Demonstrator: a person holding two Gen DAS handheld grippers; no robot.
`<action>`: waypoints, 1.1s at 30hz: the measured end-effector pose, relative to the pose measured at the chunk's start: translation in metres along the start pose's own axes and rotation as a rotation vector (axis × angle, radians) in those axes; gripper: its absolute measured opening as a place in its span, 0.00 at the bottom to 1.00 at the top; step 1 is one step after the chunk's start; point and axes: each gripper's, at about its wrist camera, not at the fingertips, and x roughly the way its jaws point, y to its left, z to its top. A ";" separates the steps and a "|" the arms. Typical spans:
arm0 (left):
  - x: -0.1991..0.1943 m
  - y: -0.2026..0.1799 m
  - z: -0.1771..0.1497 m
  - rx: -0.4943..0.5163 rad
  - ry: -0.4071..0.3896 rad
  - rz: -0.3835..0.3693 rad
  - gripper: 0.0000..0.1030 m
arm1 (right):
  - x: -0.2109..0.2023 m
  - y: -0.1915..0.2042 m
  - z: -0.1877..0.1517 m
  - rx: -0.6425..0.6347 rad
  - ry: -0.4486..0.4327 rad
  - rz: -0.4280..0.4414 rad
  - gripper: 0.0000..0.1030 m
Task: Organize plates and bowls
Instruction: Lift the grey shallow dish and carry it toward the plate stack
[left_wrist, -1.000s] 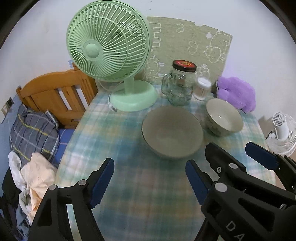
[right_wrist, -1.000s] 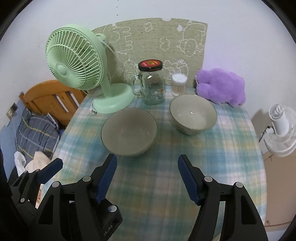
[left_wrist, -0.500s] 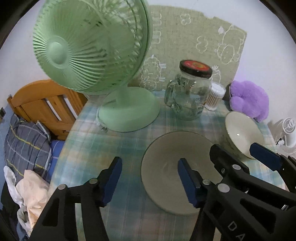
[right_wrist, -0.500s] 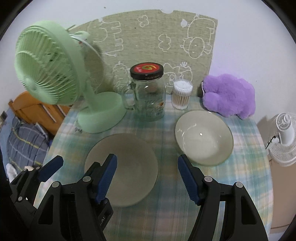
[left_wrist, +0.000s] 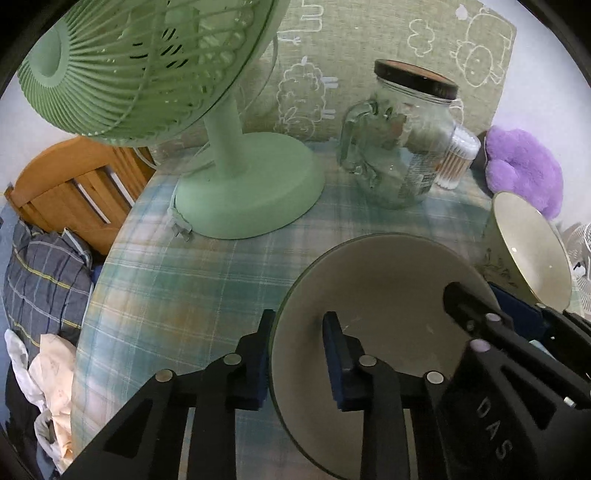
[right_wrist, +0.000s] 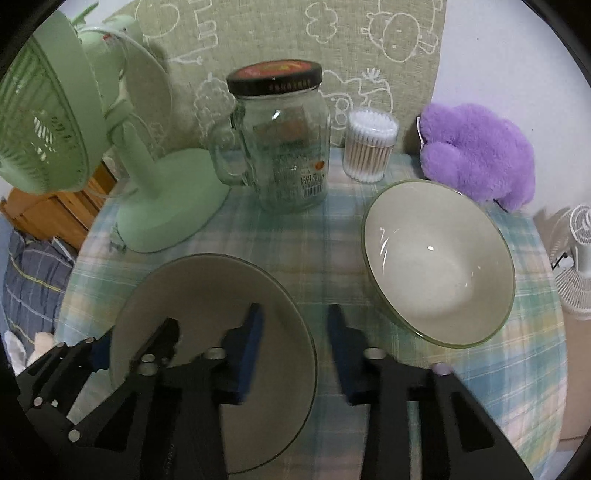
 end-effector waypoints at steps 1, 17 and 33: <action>0.000 0.001 0.001 0.002 -0.001 0.001 0.21 | 0.000 0.000 0.001 -0.001 -0.002 -0.001 0.25; -0.018 0.001 -0.003 0.009 0.006 -0.007 0.21 | -0.019 0.004 -0.002 -0.028 -0.006 -0.017 0.24; -0.088 0.005 -0.021 -0.005 -0.056 -0.004 0.21 | -0.092 0.010 -0.019 -0.033 -0.067 -0.010 0.24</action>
